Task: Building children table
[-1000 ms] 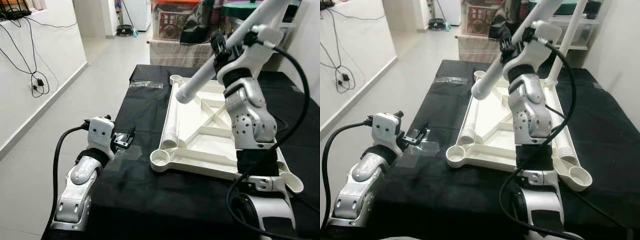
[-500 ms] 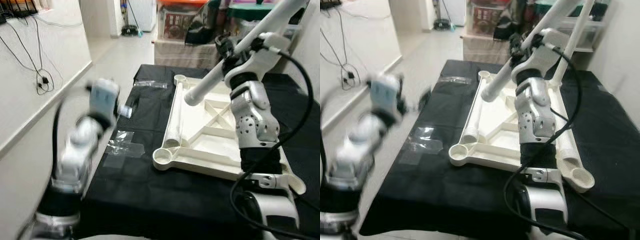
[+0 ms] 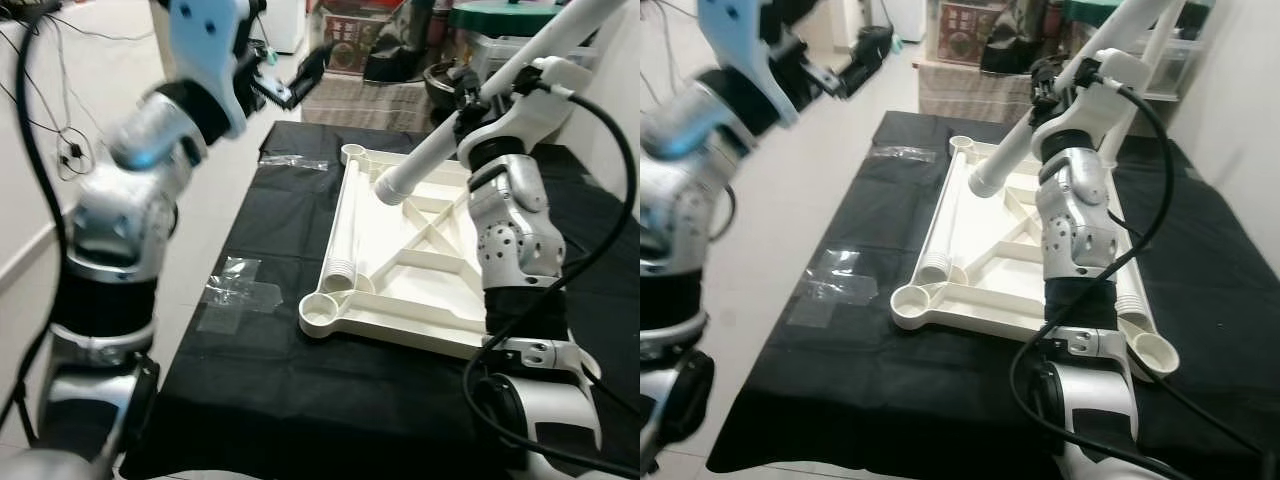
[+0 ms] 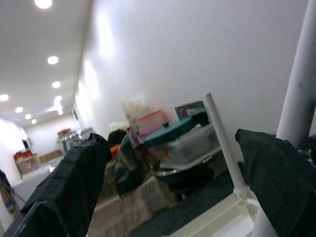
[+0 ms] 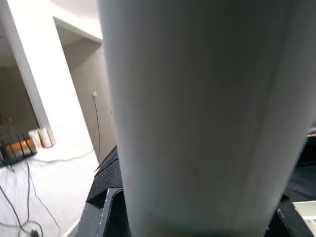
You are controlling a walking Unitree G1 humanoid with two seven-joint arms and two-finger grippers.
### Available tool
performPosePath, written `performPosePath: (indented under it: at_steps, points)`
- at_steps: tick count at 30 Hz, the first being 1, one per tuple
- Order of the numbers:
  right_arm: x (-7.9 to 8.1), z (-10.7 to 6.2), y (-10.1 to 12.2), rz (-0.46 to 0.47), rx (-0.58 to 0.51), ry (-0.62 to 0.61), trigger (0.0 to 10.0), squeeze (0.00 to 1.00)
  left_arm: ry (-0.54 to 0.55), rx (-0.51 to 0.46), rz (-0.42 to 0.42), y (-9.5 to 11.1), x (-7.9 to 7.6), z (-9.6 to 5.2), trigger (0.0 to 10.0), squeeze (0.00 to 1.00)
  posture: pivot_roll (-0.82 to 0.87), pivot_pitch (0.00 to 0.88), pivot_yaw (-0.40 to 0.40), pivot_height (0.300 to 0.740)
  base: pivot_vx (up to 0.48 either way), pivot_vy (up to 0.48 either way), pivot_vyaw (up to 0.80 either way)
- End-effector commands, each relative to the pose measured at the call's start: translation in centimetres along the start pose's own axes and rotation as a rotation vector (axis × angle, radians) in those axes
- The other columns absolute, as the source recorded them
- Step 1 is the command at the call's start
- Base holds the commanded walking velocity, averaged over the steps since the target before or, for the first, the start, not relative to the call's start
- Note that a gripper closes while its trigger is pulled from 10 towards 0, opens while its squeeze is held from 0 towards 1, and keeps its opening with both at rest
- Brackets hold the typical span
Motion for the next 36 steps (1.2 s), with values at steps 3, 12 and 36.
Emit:
performPosePath:
  at_steps: [3, 12, 36]
  points:
    - [-0.1, 0.3, -0.2, -0.008, 0.019, 0.009, 10.0, 0.00, -0.104, -0.016, -0.010, 1.4, -1.0, 0.5, 10.0, 0.00, 0.12, 0.000, -0.176, 0.740, 0.000, 0.000, 0.00]
    - [-0.4, 0.3, -0.5, -0.010, 0.023, 0.000, 10.0, 0.00, -0.148, 0.049, -0.018, 0.9, -0.5, -1.4, 10.0, 0.00, 0.08, 0.000, -0.134, 0.740, 0.000, 0.000, 0.00]
    - [-1.0, -0.2, -1.4, 0.000, 0.038, -0.013, 10.0, 0.00, -0.448, -0.119, -0.072, 7.5, -2.1, 1.1, 10.0, 0.00, 0.13, 0.000, -0.139, 0.740, 0.000, 0.000, 0.00]
Point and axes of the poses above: a point about 5 cm out from each wrist's last joint towards the gripper, its own z axis pointing out of the wrist towards the gripper, its own y axis along the axis of the wrist's last joint, x = y × z, the point moved 3 cm from there along z, pointing out of the wrist towards the gripper, and after that the axes turned 9 degrees about z, right-handed, at the moved point
